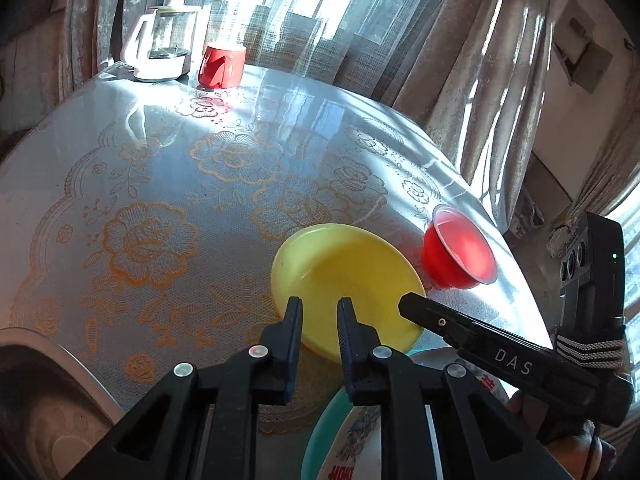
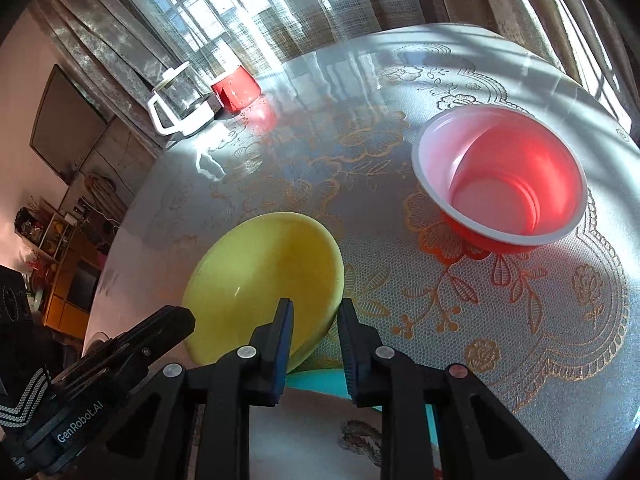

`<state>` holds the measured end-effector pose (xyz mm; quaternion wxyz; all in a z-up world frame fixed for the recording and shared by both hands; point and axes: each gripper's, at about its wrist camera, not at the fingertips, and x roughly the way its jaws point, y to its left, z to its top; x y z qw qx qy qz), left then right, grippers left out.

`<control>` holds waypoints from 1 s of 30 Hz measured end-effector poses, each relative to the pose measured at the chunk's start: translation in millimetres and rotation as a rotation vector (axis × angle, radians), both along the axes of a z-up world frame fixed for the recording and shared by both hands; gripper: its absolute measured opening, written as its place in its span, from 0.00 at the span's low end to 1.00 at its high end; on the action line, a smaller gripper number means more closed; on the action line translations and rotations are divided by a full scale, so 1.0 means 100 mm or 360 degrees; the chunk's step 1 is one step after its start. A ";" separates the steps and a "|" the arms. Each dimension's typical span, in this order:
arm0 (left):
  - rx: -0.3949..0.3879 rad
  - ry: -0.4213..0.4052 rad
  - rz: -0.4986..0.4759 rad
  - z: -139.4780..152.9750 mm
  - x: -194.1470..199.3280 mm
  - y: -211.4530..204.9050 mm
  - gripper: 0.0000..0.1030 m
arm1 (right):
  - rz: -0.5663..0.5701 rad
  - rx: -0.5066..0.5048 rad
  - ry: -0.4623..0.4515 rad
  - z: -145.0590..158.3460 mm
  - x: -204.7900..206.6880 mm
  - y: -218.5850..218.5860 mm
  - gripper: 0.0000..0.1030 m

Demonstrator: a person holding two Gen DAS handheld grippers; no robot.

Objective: Organize plates and bowls
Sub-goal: 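Lift the yellow bowl with the left tool and carry it over the steel bowl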

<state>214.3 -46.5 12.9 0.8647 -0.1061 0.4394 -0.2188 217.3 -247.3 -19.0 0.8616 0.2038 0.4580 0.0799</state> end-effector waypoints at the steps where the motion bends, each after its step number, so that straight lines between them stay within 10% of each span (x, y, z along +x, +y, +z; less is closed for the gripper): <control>1: -0.0009 -0.0023 -0.0006 0.05 -0.03 0.00 0.16 | 0.0017 0.0035 -0.0013 0.03 -0.01 0.00 0.16; 17: -0.0071 0.0142 0.0200 -0.01 0.16 0.36 0.42 | 0.0009 -0.0075 0.0064 -0.05 0.07 0.12 0.20; 25: 0.0041 0.0160 0.0115 -0.23 0.17 0.13 0.15 | 0.0053 -0.0071 0.0065 -0.10 0.13 0.17 0.21; 30: 0.0071 0.0023 0.0119 -0.05 0.08 0.16 0.15 | 0.0084 -0.0095 -0.0002 -0.02 0.07 0.23 0.19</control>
